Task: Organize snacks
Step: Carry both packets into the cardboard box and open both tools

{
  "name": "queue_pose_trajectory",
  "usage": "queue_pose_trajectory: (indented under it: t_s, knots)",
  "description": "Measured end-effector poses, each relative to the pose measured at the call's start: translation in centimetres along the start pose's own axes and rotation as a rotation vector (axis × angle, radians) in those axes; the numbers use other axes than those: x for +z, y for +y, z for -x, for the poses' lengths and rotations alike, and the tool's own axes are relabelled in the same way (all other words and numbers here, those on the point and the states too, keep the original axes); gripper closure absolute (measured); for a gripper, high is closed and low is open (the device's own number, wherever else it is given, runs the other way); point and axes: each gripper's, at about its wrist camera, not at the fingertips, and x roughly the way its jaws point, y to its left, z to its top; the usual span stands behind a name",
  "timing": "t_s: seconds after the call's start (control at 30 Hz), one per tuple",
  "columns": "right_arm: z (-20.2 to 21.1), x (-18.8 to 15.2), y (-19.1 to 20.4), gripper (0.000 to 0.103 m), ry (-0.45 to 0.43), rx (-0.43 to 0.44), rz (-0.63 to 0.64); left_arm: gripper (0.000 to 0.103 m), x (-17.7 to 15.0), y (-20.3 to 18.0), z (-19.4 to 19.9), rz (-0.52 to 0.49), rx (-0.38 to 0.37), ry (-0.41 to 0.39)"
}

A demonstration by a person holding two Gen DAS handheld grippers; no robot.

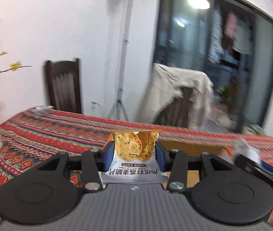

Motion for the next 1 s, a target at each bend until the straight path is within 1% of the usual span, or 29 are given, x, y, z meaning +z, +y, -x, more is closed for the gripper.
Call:
queue_pose_trajectory:
  t_s: [0.03, 0.07, 0.1, 0.13, 0.2, 0.27, 0.3, 0.37, 0.5, 0.57, 0.6, 0.63, 0.67, 0.7, 0.73, 0.77, 0.8, 0.9, 0.93, 0.97, 1.0]
  knots:
    - [-0.3, -0.6, -0.2, 0.060, 0.000, -0.002, 0.040, 0.058, -1.1, 0.4, -0.6, 0.032, 0.023, -0.026]
    - [-0.8, -1.0, -0.2, 0.060, 0.006, -0.022, 0.084, 0.058, -1.8, 0.2, -1.3, 0.017, 0.035, -0.024]
    - [-1.2, -1.2, -0.4, 0.060, 0.012, -0.042, 0.092, 0.059, -2.2, -0.3, -2.6, -0.046, 0.040, 0.013]
    - [-1.6, -1.3, -0.7, 0.060, 0.032, -0.042, 0.072, 0.059, -2.6, -0.2, -3.1, -0.045, 0.046, 0.028]
    - [-2.5, -1.7, -0.7, 0.060, 0.059, -0.046, 0.073, 0.059, -3.0, 0.2, -3.6, -0.035, 0.023, 0.051]
    - [-3.0, -2.1, -0.7, 0.060, 0.086, -0.065, 0.079, 0.059, -3.0, 0.2, -3.5, -0.036, 0.026, 0.043]
    - [-3.3, -2.3, -0.8, 0.060, 0.102, -0.055, 0.065, 0.059, -3.0, 0.2, -3.5, -0.038, 0.026, 0.042]
    - [-3.6, -2.4, -1.1, 0.060, 0.118, -0.044, 0.038, 0.059, -3.1, 0.1, -3.6, -0.048, 0.032, 0.051]
    - [-4.0, -2.9, -1.1, 0.060, 0.146, -0.064, 0.040, 0.058, -3.8, -0.6, -4.3, -0.081, 0.042, 0.093]
    - [-4.1, -3.0, -1.1, 0.057, 0.156, -0.074, 0.039, 0.057, -3.9, -0.6, -4.7, -0.084, 0.055, 0.113]
    - [-4.2, -3.0, -1.3, 0.054, 0.158, -0.076, 0.034, 0.056, -3.9, -0.5, -4.6, -0.073, 0.050, 0.116]
    - [-4.3, -3.0, -1.4, 0.050, 0.160, -0.077, 0.027, 0.046, -3.8, -0.3, -4.5, -0.063, 0.049, 0.115]
    - [-4.3, -3.0, -1.6, 0.043, 0.163, -0.073, 0.019, 0.022, -3.8, -0.2, -4.4, -0.055, 0.053, 0.114]
    - [-4.2, -2.9, -1.7, 0.035, 0.168, -0.067, 0.006, 0.012, -3.7, 0.0, -4.3, -0.040, 0.064, 0.102]
    - [-4.2, -2.9, -1.9, 0.019, 0.170, -0.066, -0.003, 0.003, -3.6, 0.2, -4.1, -0.030, 0.079, 0.085]
    - [-4.0, -2.9, -1.9, 0.008, 0.166, -0.069, -0.004, 0.001, -3.5, 0.3, -3.9, -0.024, 0.098, 0.070]
    - [-3.8, -2.9, -1.9, 0.007, 0.160, -0.073, -0.003, 0.001, -3.4, 0.3, -3.8, -0.021, 0.113, 0.064]
    - [-3.4, -2.9, -1.8, 0.007, 0.155, -0.068, -0.005, 0.000, -3.1, 0.6, -3.9, 0.004, 0.124, 0.072]
    - [-3.3, -2.9, -1.7, 0.005, 0.155, -0.070, -0.004, 0.000, -3.1, 0.8, -3.9, 0.014, 0.127, 0.077]
    - [-3.1, -2.8, -1.7, 0.001, 0.153, -0.074, -0.001, 0.000, -2.9, 1.0, -3.9, 0.021, 0.128, 0.079]
    - [-2.9, -2.7, -1.7, 0.000, 0.148, -0.076, 0.002, 0.000, -2.8, 1.1, -3.9, 0.028, 0.133, 0.080]
